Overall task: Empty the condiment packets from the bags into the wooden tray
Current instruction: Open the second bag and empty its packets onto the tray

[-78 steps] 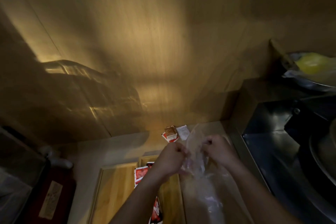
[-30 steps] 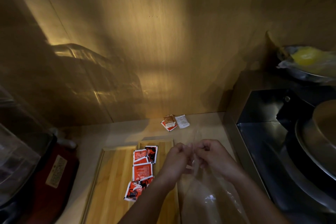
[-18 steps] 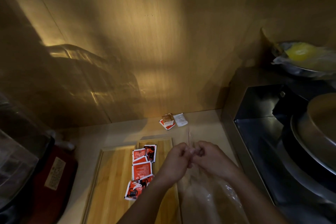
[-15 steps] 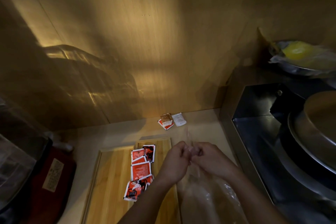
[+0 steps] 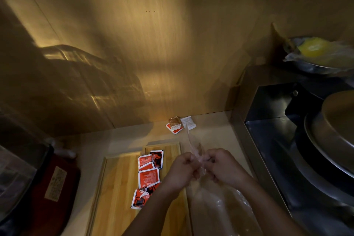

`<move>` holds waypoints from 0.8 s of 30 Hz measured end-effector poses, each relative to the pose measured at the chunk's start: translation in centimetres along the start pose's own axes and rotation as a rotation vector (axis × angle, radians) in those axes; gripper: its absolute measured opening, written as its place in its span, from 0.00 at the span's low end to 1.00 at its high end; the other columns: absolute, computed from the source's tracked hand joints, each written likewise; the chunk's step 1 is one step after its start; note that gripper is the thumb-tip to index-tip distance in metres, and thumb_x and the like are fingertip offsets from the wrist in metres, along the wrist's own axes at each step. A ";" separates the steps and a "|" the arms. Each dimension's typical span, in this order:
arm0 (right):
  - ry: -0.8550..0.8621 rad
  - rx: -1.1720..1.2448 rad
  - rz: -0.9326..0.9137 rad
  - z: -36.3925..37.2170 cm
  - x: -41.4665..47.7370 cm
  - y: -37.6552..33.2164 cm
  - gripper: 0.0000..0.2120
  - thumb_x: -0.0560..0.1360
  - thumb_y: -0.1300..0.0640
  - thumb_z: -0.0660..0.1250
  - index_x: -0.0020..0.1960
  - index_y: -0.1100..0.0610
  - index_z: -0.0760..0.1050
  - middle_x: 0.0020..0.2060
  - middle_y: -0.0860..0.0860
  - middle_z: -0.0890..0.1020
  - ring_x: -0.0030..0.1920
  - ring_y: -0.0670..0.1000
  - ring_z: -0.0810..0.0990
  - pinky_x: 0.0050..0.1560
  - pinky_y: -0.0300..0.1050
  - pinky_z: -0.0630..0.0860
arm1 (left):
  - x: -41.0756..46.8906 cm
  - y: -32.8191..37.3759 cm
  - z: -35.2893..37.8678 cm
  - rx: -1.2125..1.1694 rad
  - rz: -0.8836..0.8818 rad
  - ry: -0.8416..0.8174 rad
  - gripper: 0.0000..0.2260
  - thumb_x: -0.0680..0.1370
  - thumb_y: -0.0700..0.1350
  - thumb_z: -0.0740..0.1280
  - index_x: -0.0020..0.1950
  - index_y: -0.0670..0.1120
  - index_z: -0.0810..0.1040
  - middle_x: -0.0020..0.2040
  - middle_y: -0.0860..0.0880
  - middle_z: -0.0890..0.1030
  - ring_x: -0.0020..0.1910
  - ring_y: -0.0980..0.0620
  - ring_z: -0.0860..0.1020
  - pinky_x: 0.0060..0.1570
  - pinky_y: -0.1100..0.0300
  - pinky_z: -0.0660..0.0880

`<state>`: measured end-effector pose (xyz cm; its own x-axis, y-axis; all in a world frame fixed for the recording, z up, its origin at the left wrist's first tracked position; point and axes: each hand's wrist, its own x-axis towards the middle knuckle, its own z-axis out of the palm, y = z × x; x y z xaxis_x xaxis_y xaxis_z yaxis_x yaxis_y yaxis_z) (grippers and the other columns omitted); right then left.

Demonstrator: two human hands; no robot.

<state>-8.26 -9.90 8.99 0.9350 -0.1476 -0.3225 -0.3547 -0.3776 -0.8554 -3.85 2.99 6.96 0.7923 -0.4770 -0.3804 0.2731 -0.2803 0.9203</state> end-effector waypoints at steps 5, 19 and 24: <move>-0.035 -0.009 0.008 -0.1 0.2 0.1 0.13 0.73 0.65 0.65 0.31 0.53 0.72 0.21 0.48 0.73 0.19 0.43 0.70 0.23 0.38 0.69 | -0.1 -0.1 -0.5 0.040 0.047 -0.008 0.15 0.78 0.35 0.61 0.32 0.45 0.68 0.30 0.46 0.75 0.28 0.54 0.73 0.31 0.64 0.71; -0.011 -0.456 -0.065 0.5 0.4 0.3 0.08 0.67 0.54 0.65 0.32 0.52 0.67 0.33 0.51 0.77 0.41 0.57 0.79 0.40 0.49 0.74 | -0.5 0.5 -0.8 0.376 0.047 -0.043 0.13 0.76 0.36 0.61 0.33 0.48 0.70 0.30 0.47 0.76 0.32 0.48 0.77 0.41 0.47 0.78; 0.031 -0.532 -0.076 0.7 0.2 0.3 0.09 0.70 0.52 0.63 0.33 0.52 0.67 0.37 0.54 0.79 0.46 0.59 0.79 0.40 0.46 0.69 | -0.7 0.6 -0.7 0.392 0.040 0.002 0.11 0.75 0.37 0.63 0.33 0.46 0.71 0.30 0.47 0.77 0.30 0.50 0.78 0.41 0.45 0.79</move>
<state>-8.22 -9.44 8.37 0.9605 -0.1254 -0.2484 -0.2464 -0.7981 -0.5499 -3.86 3.77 7.84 0.7990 -0.4927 -0.3447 0.0132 -0.5588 0.8292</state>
